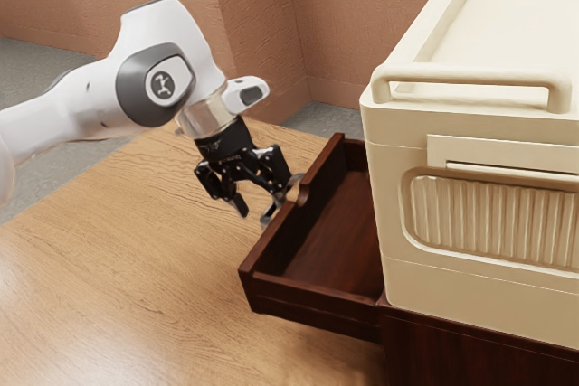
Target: Pull the drawer handle with one arm to open the drawer
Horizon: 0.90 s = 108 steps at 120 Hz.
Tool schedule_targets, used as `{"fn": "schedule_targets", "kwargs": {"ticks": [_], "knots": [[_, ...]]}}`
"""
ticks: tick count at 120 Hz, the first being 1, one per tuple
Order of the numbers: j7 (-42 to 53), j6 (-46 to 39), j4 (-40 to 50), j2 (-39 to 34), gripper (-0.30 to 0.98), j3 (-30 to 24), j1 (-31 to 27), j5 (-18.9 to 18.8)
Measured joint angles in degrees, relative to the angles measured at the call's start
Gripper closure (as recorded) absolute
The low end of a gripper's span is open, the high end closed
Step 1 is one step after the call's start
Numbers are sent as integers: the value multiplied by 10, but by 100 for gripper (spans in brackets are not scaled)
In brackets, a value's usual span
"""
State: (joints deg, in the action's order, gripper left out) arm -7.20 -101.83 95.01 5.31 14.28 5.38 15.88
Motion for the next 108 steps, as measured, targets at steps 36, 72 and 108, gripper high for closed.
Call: {"fn": "schedule_targets", "kwargs": {"ticks": [36, 72, 108], "knots": [[28, 16, -9, -3, 19, 15, 8, 3], [43, 36, -38, -39, 15, 9, 5, 49], [33, 56, -38, -98, 4, 18, 16, 25]]}}
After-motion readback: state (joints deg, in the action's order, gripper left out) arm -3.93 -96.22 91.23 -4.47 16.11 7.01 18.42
